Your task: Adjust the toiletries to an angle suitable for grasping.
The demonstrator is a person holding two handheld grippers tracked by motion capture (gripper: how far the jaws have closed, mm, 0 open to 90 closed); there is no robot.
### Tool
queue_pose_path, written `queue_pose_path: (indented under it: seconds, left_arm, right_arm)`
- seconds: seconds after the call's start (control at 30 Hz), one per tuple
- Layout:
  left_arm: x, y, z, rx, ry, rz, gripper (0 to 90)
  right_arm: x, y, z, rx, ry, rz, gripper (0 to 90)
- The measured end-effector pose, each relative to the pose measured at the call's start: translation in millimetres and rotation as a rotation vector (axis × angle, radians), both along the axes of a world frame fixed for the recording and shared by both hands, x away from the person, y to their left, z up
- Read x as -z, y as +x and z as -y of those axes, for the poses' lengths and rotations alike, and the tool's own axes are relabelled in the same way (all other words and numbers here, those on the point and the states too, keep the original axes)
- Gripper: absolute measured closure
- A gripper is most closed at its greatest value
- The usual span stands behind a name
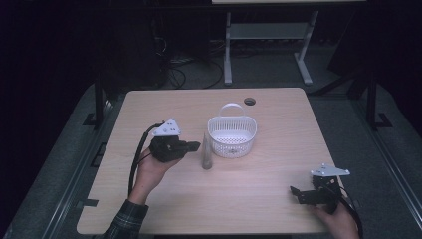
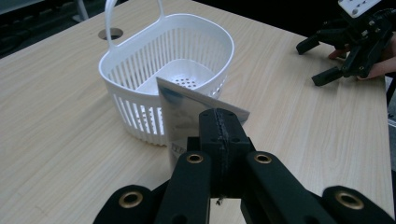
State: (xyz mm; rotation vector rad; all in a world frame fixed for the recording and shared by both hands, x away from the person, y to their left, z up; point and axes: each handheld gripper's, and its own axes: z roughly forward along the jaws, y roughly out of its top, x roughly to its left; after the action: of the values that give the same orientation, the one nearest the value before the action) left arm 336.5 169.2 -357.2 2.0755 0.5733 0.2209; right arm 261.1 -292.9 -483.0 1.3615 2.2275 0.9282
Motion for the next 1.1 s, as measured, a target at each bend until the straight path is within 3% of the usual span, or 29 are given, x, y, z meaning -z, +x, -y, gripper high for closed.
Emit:
queue_pose_path:
  seconds: [1.1]
  left_arm:
    - [10.9, -5.0, 21.0, 0.048, 0.026, -0.018, 90.0]
  right_arm:
    - [0.0, 0.1, 0.1, -0.001, 0.000, 0.000, 0.0]
